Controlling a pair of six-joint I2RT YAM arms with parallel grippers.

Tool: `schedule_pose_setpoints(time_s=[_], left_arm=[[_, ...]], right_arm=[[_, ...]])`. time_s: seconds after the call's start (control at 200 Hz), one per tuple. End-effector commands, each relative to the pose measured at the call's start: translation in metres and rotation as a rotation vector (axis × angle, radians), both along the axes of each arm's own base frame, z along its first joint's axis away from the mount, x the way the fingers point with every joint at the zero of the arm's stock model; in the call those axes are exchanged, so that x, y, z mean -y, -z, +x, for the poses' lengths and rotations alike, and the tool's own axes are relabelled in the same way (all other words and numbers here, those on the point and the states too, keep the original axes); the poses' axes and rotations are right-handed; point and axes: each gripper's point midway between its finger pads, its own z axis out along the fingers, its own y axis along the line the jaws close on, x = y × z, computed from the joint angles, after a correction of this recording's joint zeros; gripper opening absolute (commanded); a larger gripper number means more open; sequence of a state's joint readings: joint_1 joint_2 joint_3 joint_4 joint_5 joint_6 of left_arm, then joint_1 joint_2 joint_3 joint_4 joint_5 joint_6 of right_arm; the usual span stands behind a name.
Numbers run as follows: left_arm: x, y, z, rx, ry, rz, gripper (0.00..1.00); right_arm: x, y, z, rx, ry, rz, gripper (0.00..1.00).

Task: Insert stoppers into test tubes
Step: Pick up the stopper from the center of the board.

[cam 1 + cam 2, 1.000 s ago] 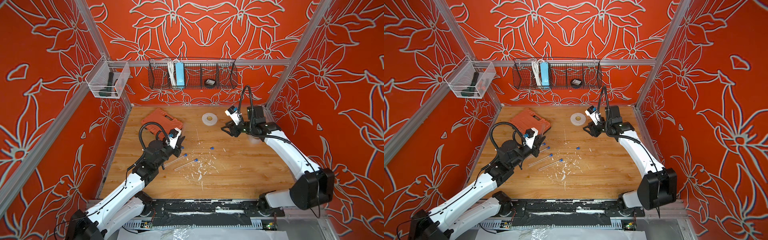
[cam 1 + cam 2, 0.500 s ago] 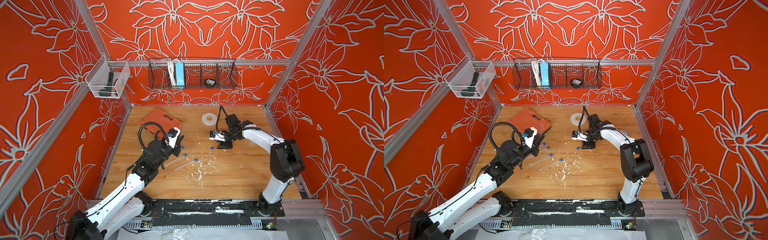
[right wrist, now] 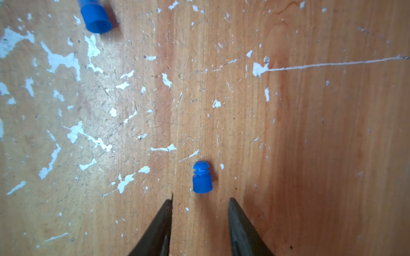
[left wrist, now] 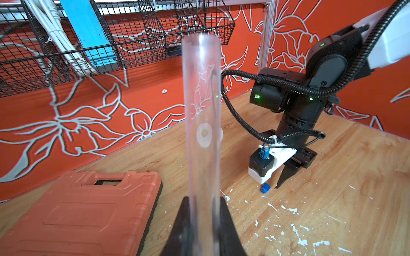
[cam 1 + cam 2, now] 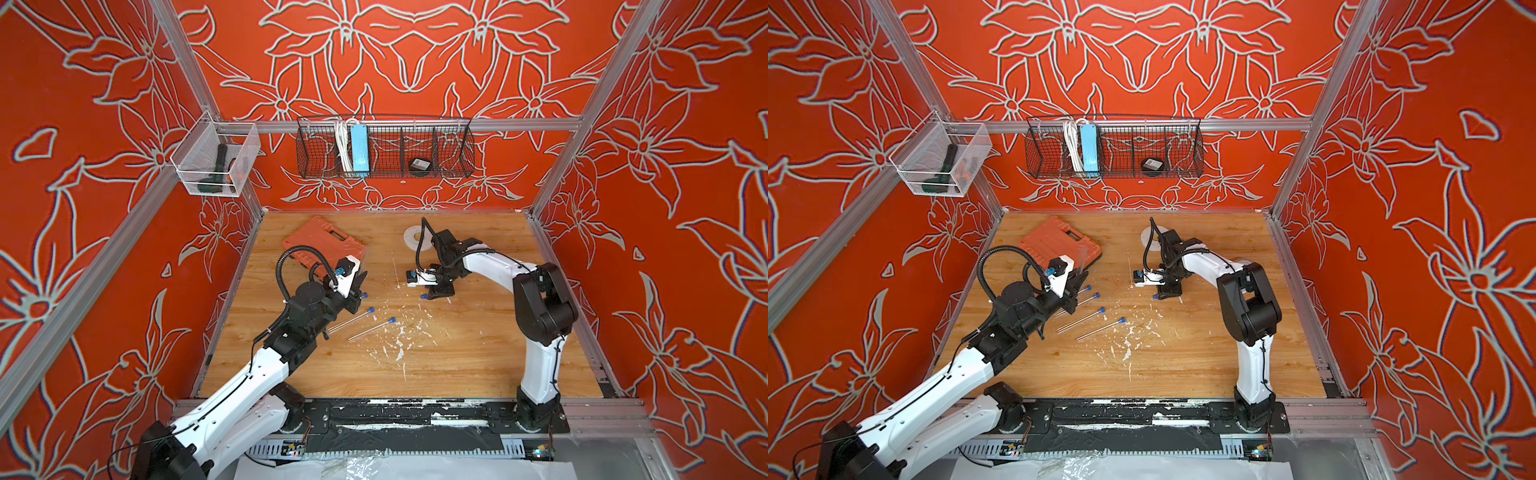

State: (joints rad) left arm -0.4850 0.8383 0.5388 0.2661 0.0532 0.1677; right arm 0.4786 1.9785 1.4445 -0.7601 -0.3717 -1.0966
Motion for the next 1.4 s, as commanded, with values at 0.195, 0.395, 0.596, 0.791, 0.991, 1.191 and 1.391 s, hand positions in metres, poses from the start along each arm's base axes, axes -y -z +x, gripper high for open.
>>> schedule_pose_setpoints(time_s=[0.195,0.395,0.596,0.791,0.991,1.191,1.391], left_arm=[[-0.001,-0.008,-0.002,0.041,0.006,-0.011,0.00],[0.000,-0.009,-0.003,0.044,0.012,-0.010,0.00],[0.001,-0.008,-0.004,0.044,0.019,-0.009,0.00],[0.002,-0.008,-0.004,0.046,0.025,-0.007,0.00],[0.002,-0.008,-0.005,0.046,0.028,-0.007,0.00],[0.002,-0.008,-0.005,0.047,0.027,-0.006,0.00],[0.002,-0.008,-0.005,0.049,0.028,-0.005,0.00]], right_arm=[[-0.004,0.013,-0.007,-0.031,-0.068,-0.063,0.39],[-0.005,0.019,-0.006,-0.036,-0.066,-0.079,0.35],[-0.004,0.024,-0.004,-0.031,-0.064,-0.097,0.31],[-0.004,0.027,-0.002,-0.031,-0.051,-0.107,0.30],[-0.005,0.029,-0.002,-0.042,-0.040,-0.118,0.32],[-0.005,0.030,0.000,-0.043,-0.033,-0.129,0.31],[-0.005,0.030,0.002,-0.036,-0.030,-0.135,0.28]])
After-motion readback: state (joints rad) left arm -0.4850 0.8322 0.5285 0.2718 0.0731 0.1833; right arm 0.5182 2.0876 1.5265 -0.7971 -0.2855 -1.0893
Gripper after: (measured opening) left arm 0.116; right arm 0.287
